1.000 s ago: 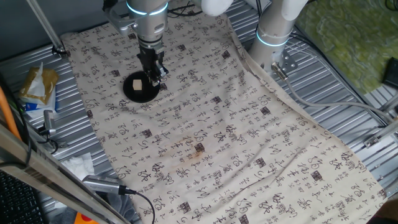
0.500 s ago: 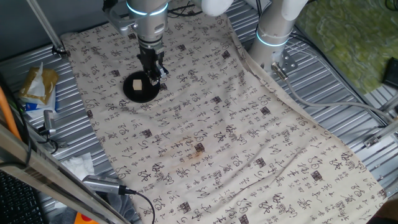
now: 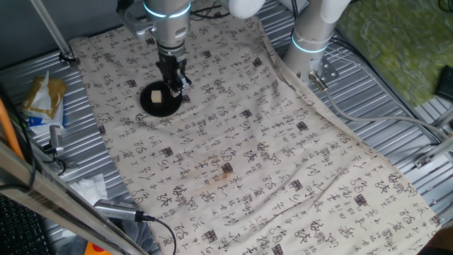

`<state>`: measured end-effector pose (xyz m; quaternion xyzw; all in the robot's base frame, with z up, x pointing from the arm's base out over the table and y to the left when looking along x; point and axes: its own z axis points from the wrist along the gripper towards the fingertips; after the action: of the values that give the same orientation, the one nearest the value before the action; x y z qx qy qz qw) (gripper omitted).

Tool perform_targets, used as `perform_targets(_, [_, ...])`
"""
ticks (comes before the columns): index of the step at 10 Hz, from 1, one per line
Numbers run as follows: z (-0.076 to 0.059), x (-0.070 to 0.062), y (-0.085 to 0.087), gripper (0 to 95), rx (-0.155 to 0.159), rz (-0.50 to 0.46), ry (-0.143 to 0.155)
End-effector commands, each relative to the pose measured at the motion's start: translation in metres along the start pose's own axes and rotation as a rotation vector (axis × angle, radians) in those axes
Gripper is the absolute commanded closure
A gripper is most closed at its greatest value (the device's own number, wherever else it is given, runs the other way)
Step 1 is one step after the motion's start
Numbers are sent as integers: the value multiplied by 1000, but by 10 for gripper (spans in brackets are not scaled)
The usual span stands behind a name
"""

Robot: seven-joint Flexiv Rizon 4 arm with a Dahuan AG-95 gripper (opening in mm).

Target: Remove the object from the scale

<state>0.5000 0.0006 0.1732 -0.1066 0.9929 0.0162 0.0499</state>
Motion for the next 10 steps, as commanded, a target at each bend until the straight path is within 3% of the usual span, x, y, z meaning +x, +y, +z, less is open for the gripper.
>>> perform_targets(1, [-1,0,1,760,-2,-5,3])
perform_targets(2, [-1,0,1,570,-2,-7,3])
perform_targets(5, [-1,0,1,570,-4,-13,3])
perform_targets(6, [-1,0,1,380,-6,-13,2])
perform_targets(9, [-1,0,1,380,-5,-13,1])
perform_targets(10, [-1,0,1,570,-2,-18,0])
